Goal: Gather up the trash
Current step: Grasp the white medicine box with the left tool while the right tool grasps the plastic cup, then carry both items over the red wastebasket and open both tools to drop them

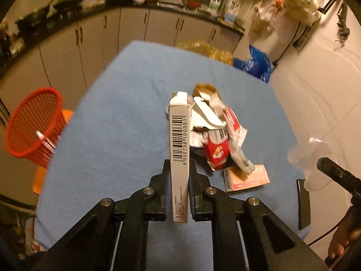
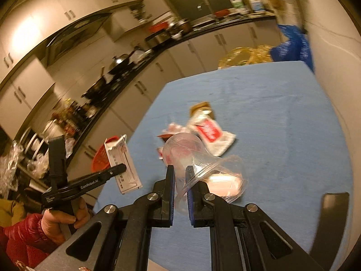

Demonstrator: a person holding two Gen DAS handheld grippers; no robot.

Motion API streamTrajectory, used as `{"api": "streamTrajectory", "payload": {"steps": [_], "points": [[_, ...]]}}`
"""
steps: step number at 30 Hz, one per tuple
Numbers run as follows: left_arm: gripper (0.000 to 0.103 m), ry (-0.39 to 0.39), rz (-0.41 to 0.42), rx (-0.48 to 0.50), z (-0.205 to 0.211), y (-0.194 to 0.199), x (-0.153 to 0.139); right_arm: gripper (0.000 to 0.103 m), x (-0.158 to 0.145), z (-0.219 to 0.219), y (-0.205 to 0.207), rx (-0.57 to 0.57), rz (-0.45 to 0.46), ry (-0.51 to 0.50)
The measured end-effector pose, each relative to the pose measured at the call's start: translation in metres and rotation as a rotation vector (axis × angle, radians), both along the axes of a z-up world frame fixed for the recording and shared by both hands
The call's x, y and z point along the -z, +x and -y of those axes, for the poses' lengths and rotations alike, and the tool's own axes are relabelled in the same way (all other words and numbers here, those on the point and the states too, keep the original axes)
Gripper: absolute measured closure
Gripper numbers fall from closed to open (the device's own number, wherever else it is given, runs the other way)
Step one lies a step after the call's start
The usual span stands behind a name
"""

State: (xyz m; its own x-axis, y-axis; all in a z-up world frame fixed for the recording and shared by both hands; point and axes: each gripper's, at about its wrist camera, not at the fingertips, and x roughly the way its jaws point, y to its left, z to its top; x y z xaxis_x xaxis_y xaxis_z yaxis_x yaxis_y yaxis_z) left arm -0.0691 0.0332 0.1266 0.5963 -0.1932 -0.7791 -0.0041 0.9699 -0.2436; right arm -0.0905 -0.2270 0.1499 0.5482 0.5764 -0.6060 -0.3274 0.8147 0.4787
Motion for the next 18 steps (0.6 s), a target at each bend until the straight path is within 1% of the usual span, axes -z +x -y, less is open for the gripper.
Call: {"api": "streamTrajectory", "payload": {"steps": [3, 9, 14, 18], "points": [[0.091, 0.036, 0.056, -0.029, -0.015, -0.012, -0.018, 0.093, -0.005, -0.021, 0.002, -0.043, 0.012, 0.005], [0.091, 0.083, 0.104, -0.085, -0.042, -0.027, -0.04, 0.093, -0.011, -0.057, 0.004, -0.117, 0.031, 0.017], [0.091, 0.126, 0.14, -0.116, -0.056, -0.041, -0.052, 0.093, -0.016, -0.079, 0.006, -0.17, 0.047, 0.032], [0.091, 0.144, 0.158, -0.141, -0.064, -0.047, -0.058, 0.093, -0.022, -0.097, 0.007, -0.212, 0.061, 0.036]]}}
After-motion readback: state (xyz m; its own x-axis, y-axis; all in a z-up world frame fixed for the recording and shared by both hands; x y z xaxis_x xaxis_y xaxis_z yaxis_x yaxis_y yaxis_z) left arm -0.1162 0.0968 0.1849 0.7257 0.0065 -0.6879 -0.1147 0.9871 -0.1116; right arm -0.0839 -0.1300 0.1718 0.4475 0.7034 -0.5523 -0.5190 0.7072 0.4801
